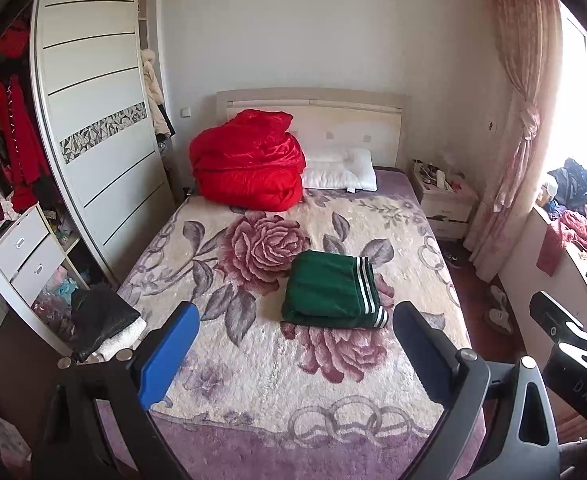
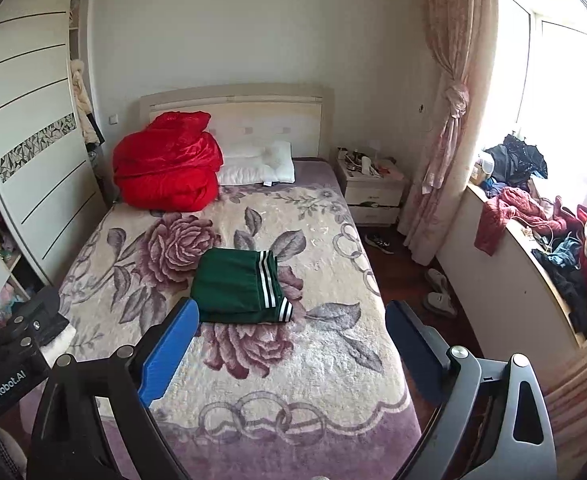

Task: Fold large clothes

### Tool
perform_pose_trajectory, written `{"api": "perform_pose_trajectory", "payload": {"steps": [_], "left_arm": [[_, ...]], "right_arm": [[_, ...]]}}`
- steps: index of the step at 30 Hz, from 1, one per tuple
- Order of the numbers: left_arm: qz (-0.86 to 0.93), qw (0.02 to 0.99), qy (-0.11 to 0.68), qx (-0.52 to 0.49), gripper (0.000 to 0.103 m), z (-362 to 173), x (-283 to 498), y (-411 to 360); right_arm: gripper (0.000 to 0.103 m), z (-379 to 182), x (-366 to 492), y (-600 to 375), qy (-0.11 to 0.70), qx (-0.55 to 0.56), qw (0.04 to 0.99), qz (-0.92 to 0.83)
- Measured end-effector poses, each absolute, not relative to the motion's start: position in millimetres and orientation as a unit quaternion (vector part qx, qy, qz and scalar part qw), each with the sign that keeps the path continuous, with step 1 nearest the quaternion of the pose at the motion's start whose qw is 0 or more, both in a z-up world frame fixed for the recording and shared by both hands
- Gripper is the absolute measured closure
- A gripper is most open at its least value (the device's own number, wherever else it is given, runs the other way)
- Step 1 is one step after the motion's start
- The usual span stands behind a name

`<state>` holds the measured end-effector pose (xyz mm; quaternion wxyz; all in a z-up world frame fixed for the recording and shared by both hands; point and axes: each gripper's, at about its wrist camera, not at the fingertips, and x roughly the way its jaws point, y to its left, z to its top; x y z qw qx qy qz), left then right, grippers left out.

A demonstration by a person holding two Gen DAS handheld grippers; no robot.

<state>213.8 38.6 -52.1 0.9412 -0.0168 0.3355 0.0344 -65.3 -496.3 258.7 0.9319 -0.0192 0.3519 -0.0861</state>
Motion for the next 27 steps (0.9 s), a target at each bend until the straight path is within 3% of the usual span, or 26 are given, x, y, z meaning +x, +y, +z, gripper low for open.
{"api": "perform_pose_trajectory", "payload": {"steps": [27], "left_arm": [[0.035,0.942,0.334,-0.014,0.004,-45.3,205.9,37.0]], "right_arm": [[0.005,263.3,-54.7,-501.3,0.351,-0.022,0.934,-0.063]]}}
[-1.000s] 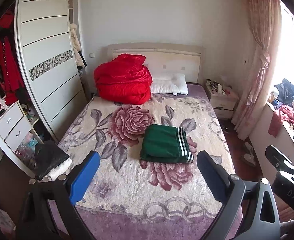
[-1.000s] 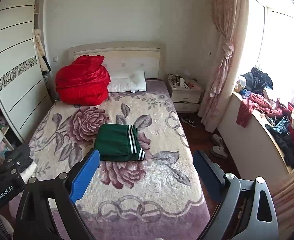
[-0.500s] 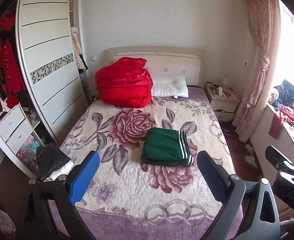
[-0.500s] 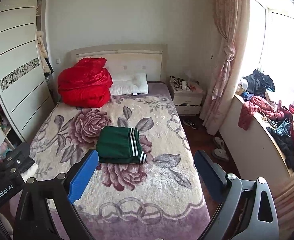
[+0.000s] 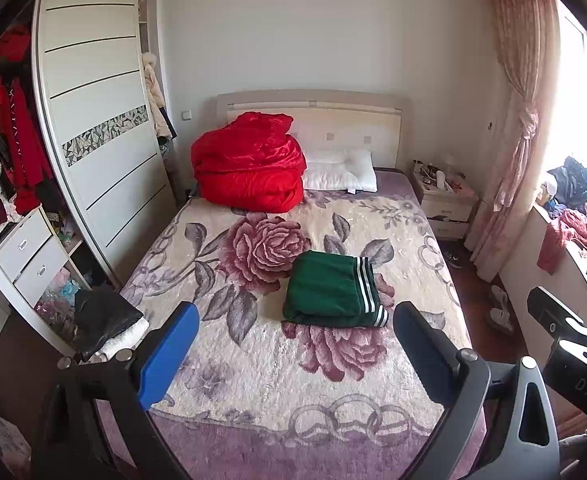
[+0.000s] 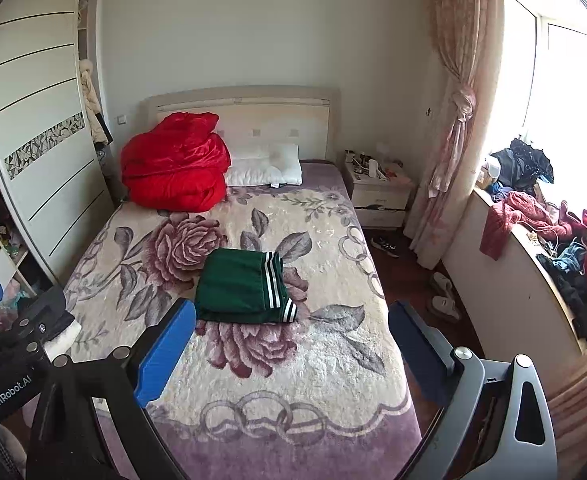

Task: Fold large clothes

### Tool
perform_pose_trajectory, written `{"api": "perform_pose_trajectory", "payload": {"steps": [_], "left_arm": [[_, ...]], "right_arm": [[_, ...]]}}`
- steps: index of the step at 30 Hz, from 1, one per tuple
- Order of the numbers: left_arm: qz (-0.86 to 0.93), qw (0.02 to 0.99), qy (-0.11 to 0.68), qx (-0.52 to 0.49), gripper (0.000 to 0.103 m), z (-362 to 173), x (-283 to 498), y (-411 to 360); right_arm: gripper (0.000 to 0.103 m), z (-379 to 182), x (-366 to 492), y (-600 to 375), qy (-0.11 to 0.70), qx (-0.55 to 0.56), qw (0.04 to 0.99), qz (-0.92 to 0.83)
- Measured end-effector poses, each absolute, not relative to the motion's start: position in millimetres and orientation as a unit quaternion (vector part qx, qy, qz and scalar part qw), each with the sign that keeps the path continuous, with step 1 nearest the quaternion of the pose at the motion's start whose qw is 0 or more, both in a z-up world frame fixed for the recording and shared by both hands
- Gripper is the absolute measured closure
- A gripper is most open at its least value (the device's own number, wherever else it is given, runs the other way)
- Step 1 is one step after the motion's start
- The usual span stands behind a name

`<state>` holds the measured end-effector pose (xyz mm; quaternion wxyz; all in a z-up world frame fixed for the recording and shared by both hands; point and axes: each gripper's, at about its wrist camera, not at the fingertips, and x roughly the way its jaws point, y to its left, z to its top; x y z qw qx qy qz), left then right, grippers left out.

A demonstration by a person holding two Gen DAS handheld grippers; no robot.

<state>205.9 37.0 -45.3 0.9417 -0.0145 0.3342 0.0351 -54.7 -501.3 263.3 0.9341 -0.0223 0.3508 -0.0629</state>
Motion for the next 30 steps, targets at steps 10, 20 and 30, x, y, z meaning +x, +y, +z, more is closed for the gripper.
{"api": "perform_pose_trajectory", "payload": {"steps": [10,20,30], "left_arm": [[0.034,0.943,0.332,-0.016,0.004,-41.3,201.3,36.1],[0.034,0.943,0.331,-0.015,0.004,-41.1,199.1,35.9],[0.045,0.946,0.32,-0.014,0.003,-40.3,191.9,37.9]], "right_arm": [[0.004,262.7,-56.1,-499.7,0.351,-0.025,0.934,-0.061],[0.004,261.9,-57.1,-499.8,0.35,-0.025,0.935,-0.06],[0.004,262.2,-63.5,-497.7,0.352,-0.026,0.934,-0.059]]}}
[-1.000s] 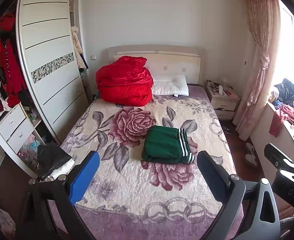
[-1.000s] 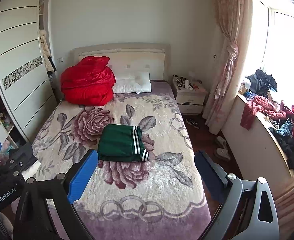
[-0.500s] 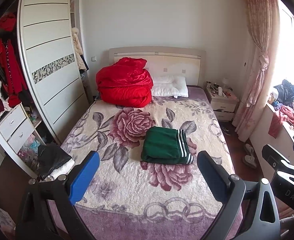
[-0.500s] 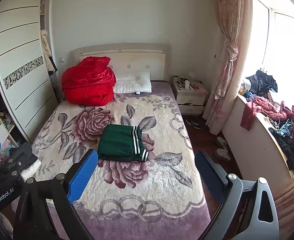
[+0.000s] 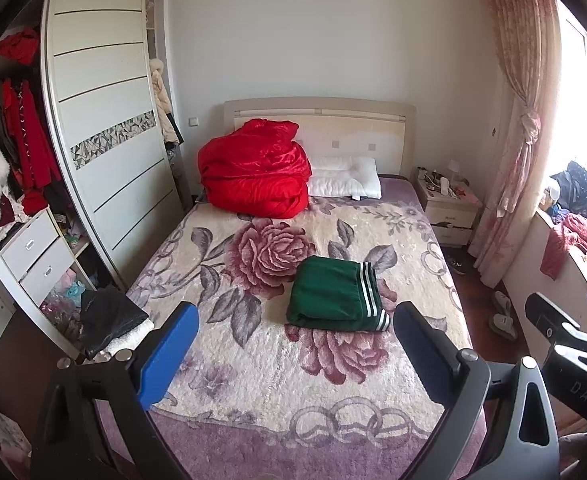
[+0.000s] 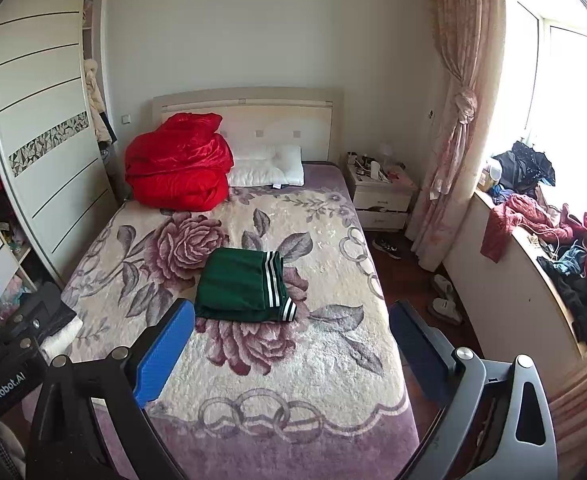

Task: Fold large clothes

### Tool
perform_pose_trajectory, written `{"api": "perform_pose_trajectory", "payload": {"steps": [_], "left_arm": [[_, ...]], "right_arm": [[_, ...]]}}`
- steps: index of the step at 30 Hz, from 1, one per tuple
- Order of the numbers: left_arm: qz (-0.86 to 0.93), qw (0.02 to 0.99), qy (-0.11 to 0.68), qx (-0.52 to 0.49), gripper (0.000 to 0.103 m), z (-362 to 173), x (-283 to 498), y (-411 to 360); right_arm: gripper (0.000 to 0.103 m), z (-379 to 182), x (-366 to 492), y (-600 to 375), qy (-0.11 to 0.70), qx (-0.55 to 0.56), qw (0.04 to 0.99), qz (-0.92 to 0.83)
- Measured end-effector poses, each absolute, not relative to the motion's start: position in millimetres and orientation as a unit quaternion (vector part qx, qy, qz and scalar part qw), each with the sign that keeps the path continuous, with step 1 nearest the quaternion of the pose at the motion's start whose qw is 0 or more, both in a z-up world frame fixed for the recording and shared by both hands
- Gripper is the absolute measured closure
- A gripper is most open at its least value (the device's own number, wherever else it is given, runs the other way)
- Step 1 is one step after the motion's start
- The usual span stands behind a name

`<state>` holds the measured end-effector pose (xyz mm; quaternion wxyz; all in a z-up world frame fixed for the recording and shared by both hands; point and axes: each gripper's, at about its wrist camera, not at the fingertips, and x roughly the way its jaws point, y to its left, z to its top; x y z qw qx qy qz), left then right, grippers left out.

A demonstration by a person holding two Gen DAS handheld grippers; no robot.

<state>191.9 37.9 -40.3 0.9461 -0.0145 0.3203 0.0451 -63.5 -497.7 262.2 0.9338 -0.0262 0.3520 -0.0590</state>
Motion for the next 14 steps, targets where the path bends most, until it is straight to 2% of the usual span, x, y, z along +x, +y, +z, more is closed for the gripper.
{"api": "perform_pose_trajectory", "payload": {"steps": [14], "left_arm": [[0.044,0.948,0.316,-0.015,0.003,-43.3,190.6,31.6]], "right_arm": [[0.003,262.6,-62.8,-495.5,0.348,-0.03,0.935,-0.057]]}}
